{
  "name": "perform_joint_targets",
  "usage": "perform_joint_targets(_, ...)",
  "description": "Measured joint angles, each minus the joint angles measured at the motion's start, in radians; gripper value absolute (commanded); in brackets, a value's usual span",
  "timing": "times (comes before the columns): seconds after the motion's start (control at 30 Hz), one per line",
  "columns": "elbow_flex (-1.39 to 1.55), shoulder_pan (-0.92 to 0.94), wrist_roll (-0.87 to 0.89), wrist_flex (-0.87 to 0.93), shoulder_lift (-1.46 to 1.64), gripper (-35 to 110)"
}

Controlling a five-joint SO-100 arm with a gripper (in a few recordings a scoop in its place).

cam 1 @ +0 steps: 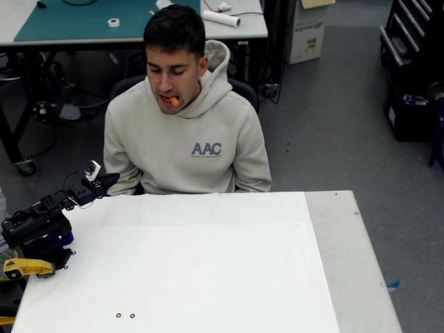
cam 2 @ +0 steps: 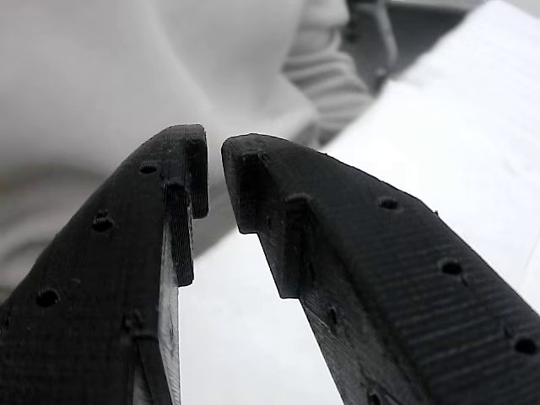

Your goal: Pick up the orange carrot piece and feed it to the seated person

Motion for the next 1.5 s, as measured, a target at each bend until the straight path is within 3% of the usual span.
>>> perform_joint_targets(0.2, 0.000, -0.025, 0.000, 0.123, 0.015, -2)
perform_joint_targets(0.47, 0.000, -0.015, 0.000, 0.472, 0.046, -2)
perform_joint_targets(0.93, -0.034, -0.014, 0.000, 0.922, 0.071, -2)
perform_joint_targets(1.5, -0.061, -0.014, 0.000, 0.999, 0.071, -2)
